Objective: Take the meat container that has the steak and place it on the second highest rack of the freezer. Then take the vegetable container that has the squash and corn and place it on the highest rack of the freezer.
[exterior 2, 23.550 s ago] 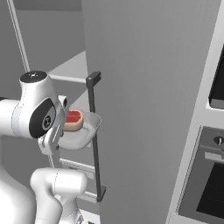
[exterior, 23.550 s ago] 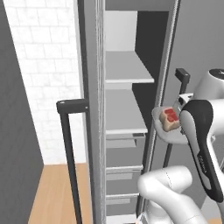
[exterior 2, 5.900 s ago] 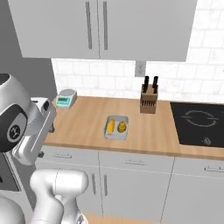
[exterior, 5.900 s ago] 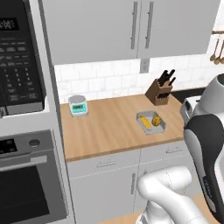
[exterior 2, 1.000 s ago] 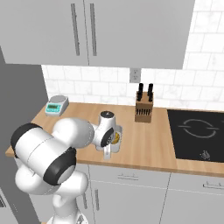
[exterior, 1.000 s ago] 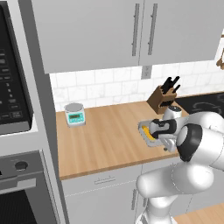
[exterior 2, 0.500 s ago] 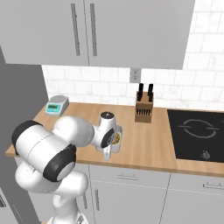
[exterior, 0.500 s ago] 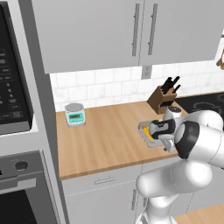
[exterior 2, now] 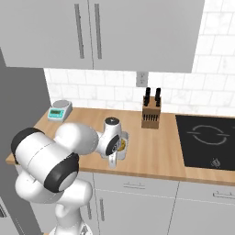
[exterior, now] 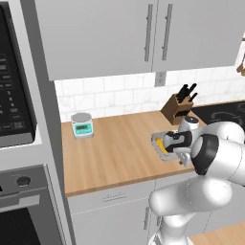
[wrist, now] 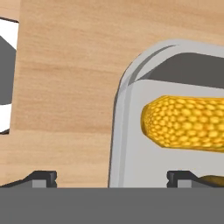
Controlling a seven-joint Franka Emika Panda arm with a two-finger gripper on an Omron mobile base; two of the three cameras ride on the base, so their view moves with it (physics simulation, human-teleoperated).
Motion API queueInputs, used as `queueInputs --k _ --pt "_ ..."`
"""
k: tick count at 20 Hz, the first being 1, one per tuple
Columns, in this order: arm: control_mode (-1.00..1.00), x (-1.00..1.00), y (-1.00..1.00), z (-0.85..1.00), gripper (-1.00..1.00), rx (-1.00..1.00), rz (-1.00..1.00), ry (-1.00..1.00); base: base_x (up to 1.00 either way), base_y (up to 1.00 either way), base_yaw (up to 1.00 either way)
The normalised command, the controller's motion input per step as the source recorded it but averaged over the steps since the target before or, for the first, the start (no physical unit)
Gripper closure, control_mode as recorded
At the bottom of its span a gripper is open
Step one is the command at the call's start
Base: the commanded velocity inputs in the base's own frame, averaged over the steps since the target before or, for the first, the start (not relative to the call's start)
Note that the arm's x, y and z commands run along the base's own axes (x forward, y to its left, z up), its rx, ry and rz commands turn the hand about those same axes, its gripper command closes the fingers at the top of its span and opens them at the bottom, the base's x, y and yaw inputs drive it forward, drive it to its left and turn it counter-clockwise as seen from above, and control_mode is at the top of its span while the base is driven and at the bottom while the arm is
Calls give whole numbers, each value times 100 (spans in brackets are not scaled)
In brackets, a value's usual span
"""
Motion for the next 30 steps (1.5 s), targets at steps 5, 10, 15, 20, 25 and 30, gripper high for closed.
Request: queueInputs --k 5,10,15,20,25,30 --pt "-100 0 0 0 100 0 0 0 0 0 0" --pt "-100 0 0 0 100 0 0 0 0 0 0" --pt "-100 0 0 0 100 0 0 0 0 0 0" --pt "-100 -1 0 15 100 0 -1 -2 0 0 0" --pt "-100 -14 0 95 100 0 -3 -6 0 0 0" --pt "-100 -51 40 90 100 -1 0 -8 0 0 0"
